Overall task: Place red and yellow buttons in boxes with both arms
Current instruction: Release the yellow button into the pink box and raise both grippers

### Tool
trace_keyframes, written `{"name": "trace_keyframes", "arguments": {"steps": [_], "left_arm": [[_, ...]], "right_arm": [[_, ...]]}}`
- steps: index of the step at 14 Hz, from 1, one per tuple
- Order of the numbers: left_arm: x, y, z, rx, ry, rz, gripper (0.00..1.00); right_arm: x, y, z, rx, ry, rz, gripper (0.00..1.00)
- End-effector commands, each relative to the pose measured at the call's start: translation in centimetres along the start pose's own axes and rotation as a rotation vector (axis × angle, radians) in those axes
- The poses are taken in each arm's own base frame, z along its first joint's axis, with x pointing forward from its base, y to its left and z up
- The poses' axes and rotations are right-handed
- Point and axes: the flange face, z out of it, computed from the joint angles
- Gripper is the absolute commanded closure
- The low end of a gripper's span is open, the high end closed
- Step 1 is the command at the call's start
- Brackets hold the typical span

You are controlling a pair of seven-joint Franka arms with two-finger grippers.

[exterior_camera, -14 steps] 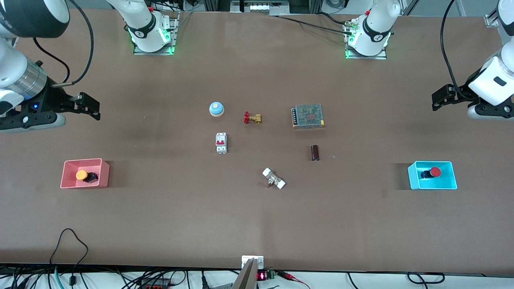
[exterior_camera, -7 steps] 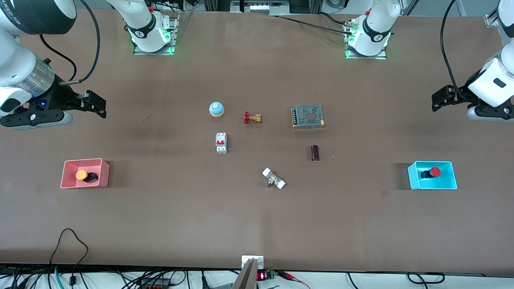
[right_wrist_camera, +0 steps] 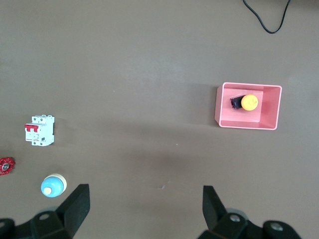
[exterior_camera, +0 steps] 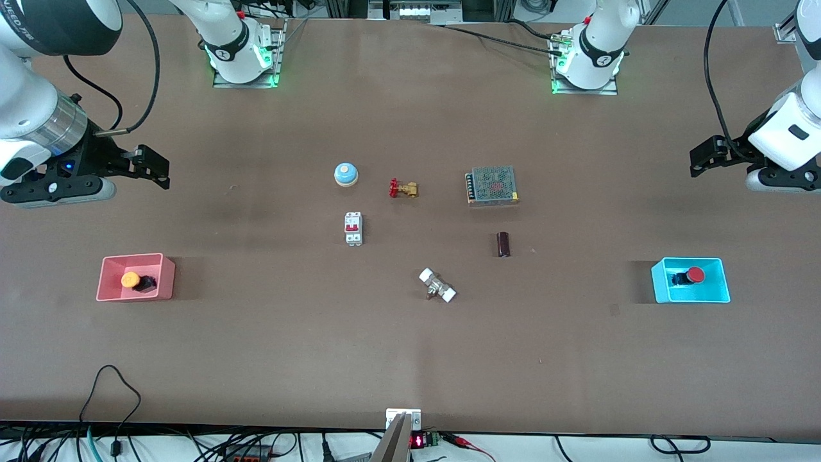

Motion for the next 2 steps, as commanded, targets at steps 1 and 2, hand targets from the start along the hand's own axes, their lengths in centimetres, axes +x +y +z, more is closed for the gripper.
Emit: {"name": "trace_keyframes", "arguments": {"steps": [1,2], "left_arm": [[0.26,-0.37,-1.21,-0.020,0.004,-0.003,0.00],[0.19,-0.47,-1.22,-0.018,0.000,-0.004,0.00]], "right_arm": [[0.05,-0.09,-0.20,-0.014,-0.003,0.006,0.00],[0.07,-0.09,-0.28,-0.014,-0.002,0.006,0.00]]}}
